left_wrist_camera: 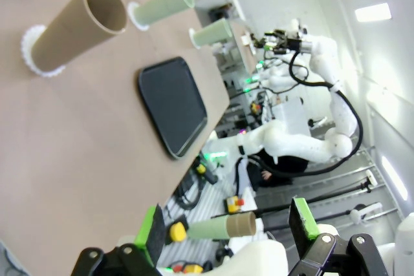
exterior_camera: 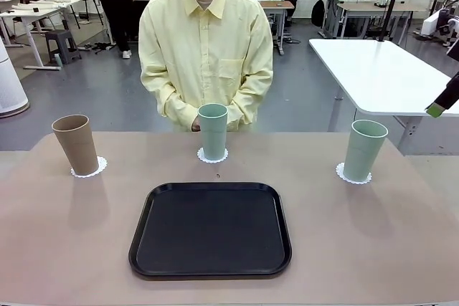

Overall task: Place coasters on the table and set cups on them.
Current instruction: Take one Reusable plastic cup from the Flat Tray and place it on a coaster set by the human.

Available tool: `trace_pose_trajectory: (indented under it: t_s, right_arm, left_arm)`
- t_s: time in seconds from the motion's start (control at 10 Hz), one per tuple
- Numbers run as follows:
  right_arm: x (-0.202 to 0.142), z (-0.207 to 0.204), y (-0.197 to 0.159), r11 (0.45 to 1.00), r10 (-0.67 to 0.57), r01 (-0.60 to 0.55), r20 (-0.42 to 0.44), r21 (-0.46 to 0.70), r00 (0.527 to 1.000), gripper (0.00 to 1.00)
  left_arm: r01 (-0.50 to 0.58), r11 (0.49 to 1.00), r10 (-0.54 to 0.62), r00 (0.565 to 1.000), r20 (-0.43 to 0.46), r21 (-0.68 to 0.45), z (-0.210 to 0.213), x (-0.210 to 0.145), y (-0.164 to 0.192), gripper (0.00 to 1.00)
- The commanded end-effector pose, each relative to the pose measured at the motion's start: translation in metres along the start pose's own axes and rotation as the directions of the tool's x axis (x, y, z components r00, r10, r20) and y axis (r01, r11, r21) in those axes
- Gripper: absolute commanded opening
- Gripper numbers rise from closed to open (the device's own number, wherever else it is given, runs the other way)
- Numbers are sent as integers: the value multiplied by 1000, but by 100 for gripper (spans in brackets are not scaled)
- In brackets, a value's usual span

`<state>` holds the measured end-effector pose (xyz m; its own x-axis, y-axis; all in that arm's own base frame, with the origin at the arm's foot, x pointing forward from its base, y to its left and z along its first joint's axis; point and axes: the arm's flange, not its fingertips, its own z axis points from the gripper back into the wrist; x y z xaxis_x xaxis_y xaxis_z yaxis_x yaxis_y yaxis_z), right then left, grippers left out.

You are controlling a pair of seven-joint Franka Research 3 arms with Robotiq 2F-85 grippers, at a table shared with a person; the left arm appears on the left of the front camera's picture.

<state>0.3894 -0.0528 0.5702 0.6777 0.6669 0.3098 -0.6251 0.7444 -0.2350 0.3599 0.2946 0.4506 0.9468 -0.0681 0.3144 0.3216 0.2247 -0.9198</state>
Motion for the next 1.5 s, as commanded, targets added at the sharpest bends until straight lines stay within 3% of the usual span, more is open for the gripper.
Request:
trace_pose_trajectory:
  t_s: [0.0, 1.0, 1.2, 1.4]
  right_arm:
    - [0, 0, -2, 999, 4, -5, -9, -31, 1000, 100]
    - [-1, 0, -1, 1000, 10, -10, -2, -6, 1000, 100]
    - [-67, 25, -29, 938, -281, 289, -68, 190, 957, 100]
    - [-96, 25, -62, 876, -393, 408, -110, 257, 913, 100]
  left_arm:
    - [-6, 1000, 6, 1000, 3, 6, 1, -1, -1, 100]
    - [-6, 1000, 6, 1000, 3, 6, 1, -1, -1, 100]
    - [-6, 1000, 6, 1000, 3, 6, 1, -1, -1, 100]
    - [-6, 1000, 6, 1000, 3, 6, 1, -1, -1, 100]
